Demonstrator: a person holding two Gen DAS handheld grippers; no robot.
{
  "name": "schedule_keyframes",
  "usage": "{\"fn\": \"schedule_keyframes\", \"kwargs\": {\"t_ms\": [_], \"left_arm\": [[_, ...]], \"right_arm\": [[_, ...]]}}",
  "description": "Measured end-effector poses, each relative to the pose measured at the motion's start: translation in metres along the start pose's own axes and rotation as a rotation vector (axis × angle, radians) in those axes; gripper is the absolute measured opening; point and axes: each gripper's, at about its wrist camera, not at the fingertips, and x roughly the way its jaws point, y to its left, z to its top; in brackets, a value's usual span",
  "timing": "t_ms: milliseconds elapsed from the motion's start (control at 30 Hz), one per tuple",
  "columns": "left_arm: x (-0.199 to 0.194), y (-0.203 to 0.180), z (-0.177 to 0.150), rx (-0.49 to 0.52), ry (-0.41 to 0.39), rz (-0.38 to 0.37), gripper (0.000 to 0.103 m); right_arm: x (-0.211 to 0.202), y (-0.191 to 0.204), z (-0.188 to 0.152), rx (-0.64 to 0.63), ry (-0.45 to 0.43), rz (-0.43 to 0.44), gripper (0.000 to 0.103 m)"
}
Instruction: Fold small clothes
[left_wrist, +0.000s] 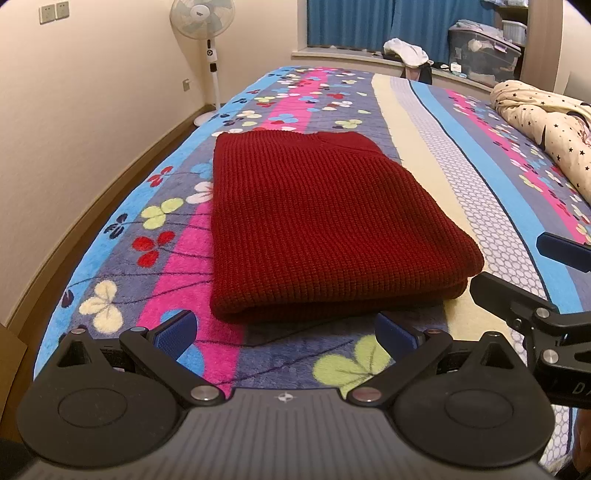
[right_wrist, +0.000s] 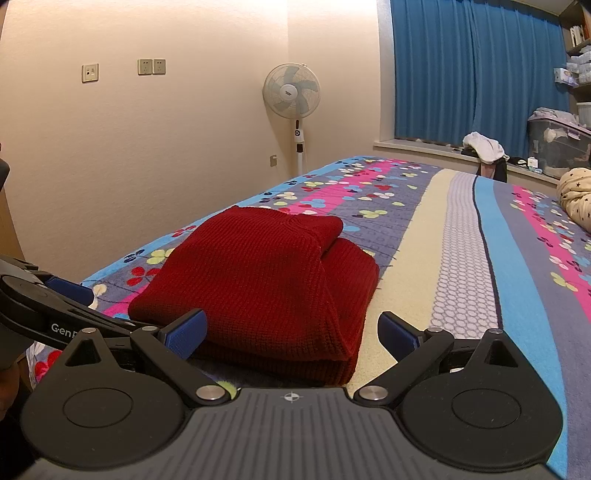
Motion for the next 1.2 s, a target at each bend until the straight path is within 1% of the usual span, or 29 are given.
{"fn": "schedule_keyframes", "kwargs": {"t_ms": [1200], "left_arm": [[-0.0040,-0.0039,0.0014,0.014,-0.016,-0.002,0.103]], "right_arm": [[-0.0003,0.0012,0.0001,-0.005,0.000,0.002,0.099]]}}
